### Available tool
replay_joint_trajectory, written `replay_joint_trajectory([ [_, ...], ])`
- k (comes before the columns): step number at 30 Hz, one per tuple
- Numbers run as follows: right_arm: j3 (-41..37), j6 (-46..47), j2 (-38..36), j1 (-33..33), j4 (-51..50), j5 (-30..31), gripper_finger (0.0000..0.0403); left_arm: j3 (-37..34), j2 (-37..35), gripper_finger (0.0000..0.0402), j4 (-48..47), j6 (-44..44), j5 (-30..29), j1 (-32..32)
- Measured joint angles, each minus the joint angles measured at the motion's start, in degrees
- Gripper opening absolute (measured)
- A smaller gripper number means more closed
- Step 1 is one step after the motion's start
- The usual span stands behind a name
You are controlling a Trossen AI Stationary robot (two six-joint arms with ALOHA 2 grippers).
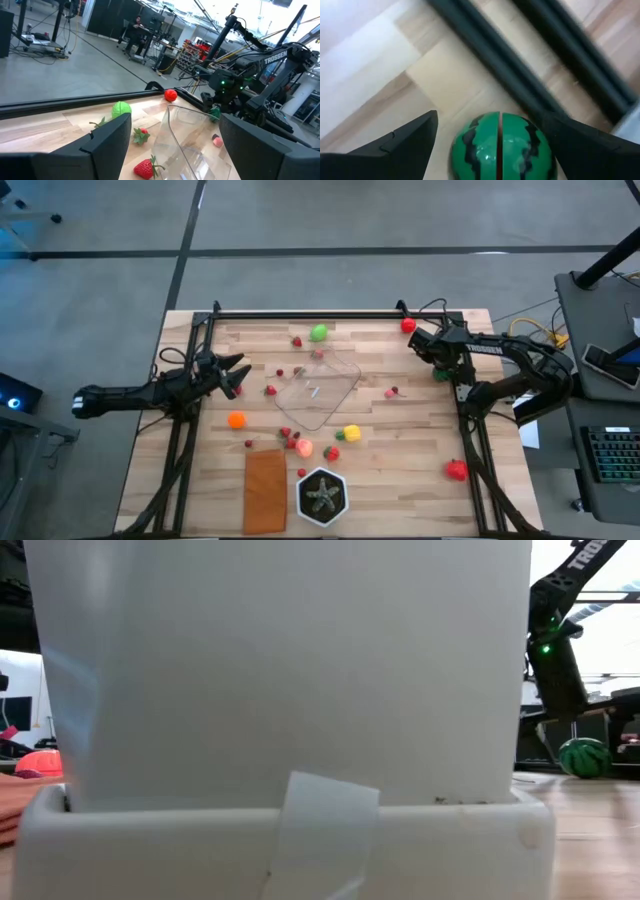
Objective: Pick and placing Produce into tupperware
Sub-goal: Put the green watermelon into the transparent bin
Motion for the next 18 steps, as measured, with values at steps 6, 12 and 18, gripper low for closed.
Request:
replay_joint_trajectory([
  [6, 0.4, -3.2, 3.2, 0.0, 2.1, -4.0, 0.0349, 0.0, 0.0, 0.0288, 0.0, 0.0, -0.4, 0.0],
  [12, 0.4, -3.5, 2.5, 0.1, 2.1, -6.4, 0.0342, 0.0, 0.0, 0.0288, 0.0, 0.0, -1.3, 0.0],
  [18, 0.3, -3.9, -0.8, 0.5, 1.9, -10.8, 0.0334, 0.0, 0.0, 0.0288, 0.0, -0.1, -1.3, 0.0],
])
